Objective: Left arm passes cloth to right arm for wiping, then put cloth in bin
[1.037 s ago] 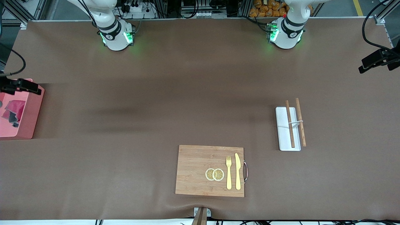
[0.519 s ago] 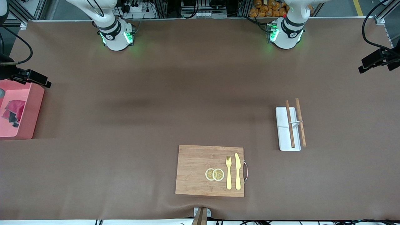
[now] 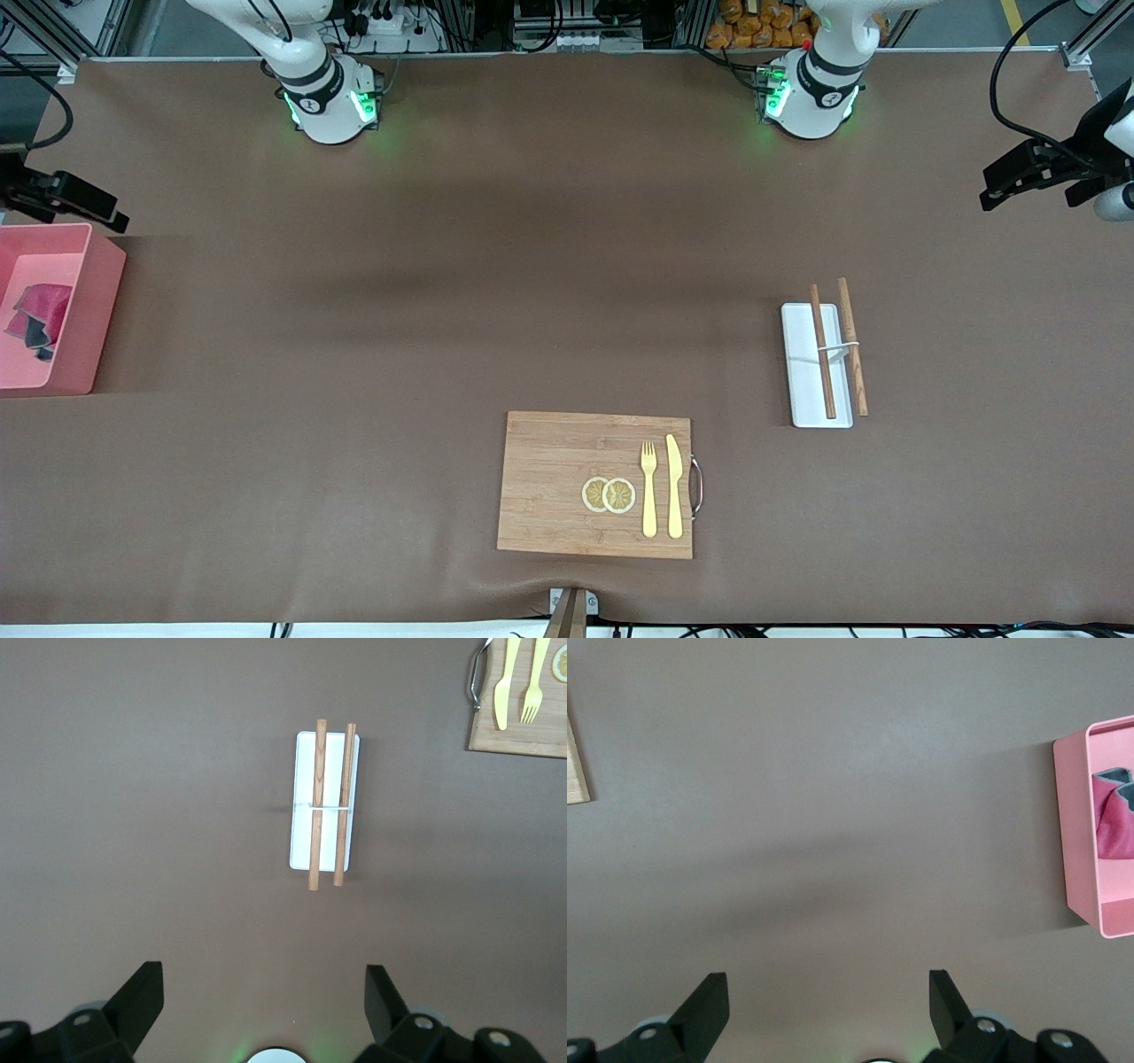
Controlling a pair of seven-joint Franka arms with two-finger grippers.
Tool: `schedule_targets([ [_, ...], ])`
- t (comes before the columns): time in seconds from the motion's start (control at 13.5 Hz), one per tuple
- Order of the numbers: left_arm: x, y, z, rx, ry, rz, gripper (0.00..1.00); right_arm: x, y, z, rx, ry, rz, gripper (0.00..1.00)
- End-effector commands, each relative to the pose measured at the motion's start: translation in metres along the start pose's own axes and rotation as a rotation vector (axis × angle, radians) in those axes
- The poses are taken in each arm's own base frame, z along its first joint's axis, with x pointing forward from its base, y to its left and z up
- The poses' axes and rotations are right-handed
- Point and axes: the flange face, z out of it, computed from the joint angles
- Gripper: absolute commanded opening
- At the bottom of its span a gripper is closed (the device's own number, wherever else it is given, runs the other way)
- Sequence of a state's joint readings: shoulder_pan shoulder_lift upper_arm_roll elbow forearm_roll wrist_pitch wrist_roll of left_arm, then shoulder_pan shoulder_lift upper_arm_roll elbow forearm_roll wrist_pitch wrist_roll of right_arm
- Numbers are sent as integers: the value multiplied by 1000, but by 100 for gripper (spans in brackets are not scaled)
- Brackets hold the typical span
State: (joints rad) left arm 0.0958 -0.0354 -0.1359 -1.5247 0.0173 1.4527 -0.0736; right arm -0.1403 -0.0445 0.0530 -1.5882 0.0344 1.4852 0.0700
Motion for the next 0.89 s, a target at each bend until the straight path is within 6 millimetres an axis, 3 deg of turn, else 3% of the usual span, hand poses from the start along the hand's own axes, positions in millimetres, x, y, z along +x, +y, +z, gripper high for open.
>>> schedule_targets([
  [0.0, 1, -1, -2, 19, 15, -1, 100, -7, 0, -10, 9, 10, -21, 100],
  [0.52, 6, 5, -3, 5, 21, -49, 100, -8, -2, -11, 1, 12, -23, 100],
  [0.81, 7, 18, 1, 7, 11, -33, 100, -7, 2, -10, -8, 12, -18, 100],
])
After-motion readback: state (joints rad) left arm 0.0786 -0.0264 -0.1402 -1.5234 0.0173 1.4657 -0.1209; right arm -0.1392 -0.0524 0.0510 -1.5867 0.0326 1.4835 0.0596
